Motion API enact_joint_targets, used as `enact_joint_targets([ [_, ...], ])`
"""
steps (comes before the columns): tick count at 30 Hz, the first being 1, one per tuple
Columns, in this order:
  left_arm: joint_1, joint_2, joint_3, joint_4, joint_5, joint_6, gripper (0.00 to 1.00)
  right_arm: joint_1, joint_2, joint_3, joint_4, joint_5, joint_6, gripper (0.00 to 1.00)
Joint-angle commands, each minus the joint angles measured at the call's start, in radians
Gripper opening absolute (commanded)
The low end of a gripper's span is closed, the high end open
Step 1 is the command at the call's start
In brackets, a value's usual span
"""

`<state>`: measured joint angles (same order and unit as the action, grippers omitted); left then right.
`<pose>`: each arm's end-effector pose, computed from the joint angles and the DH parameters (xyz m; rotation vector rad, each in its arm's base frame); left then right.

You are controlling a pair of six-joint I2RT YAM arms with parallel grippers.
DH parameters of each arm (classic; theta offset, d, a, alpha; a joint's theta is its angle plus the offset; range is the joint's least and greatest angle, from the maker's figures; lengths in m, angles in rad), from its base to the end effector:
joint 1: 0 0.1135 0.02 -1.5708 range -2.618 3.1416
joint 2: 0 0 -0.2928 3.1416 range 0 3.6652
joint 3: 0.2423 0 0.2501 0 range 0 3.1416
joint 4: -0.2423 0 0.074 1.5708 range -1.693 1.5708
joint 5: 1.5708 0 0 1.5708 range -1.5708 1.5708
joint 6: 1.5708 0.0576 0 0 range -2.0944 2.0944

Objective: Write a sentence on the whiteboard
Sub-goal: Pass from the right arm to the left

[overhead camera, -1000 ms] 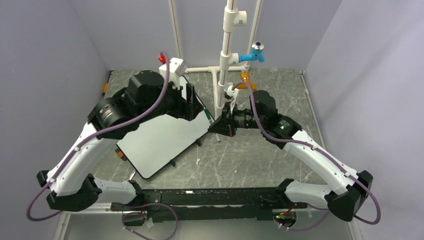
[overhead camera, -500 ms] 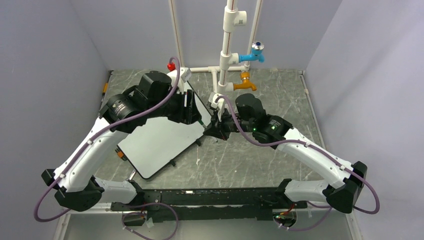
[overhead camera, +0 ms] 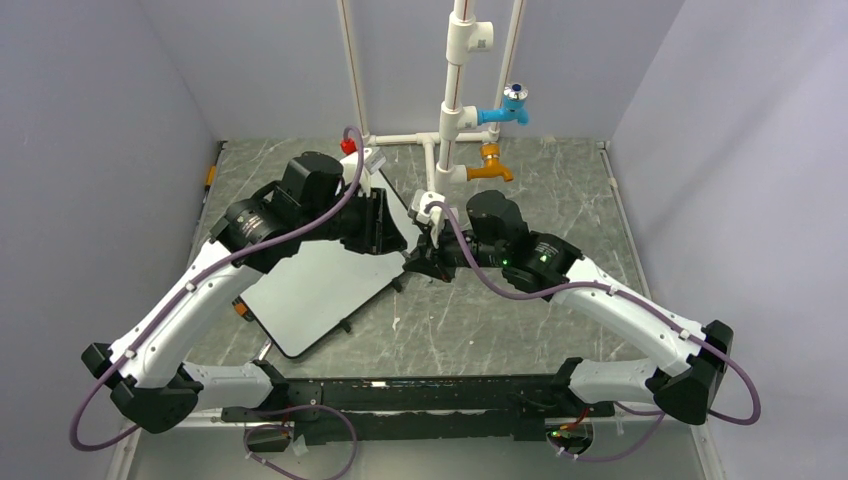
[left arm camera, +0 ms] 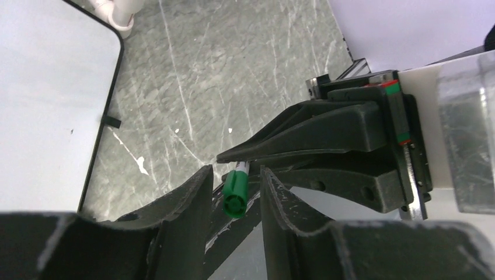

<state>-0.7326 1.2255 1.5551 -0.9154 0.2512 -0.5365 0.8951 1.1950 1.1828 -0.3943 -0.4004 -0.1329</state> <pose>0.1684 -0.1707 0.4526 0.3813 2.2800 -0.9682 0.1531 0.2269 0.3927 -1.2370 1.6381 0.8814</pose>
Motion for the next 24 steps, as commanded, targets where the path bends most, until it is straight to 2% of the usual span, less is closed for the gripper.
enact_joint_targets([
  [1, 0.012, -0.02, -0.005, 0.09, 0.069, -0.034, 0.38, 0.009, -0.017, 0.027, 0.06, 0.011, -0.031, 0.0],
  [7, 0.022, -0.036, -0.043, 0.099, 0.094, -0.049, 0.24, 0.013, -0.04, 0.003, 0.08, 0.045, -0.051, 0.0],
  [14, 0.027, -0.065, -0.094, 0.112, 0.13, -0.067, 0.22, 0.013, -0.053, -0.017, 0.099, 0.057, -0.06, 0.0],
  [16, 0.028, -0.072, -0.109, 0.122, 0.126, -0.069, 0.15, 0.013, -0.056, -0.023, 0.106, 0.058, -0.06, 0.0],
  [18, 0.033, -0.076, -0.119, 0.134, 0.129, -0.077, 0.02, 0.014, -0.061, -0.027, 0.111, 0.067, -0.059, 0.0],
  [21, 0.039, -0.087, -0.129, 0.15, 0.123, -0.091, 0.0, 0.012, -0.071, -0.034, 0.127, 0.107, -0.034, 0.0],
  [23, 0.046, -0.105, -0.136, 0.172, 0.114, -0.099, 0.0, 0.014, -0.075, -0.037, 0.138, 0.132, -0.004, 0.27],
  [24, 0.051, -0.115, -0.138, 0.181, 0.107, -0.102, 0.0, 0.013, -0.078, -0.038, 0.145, 0.138, 0.016, 0.45],
])
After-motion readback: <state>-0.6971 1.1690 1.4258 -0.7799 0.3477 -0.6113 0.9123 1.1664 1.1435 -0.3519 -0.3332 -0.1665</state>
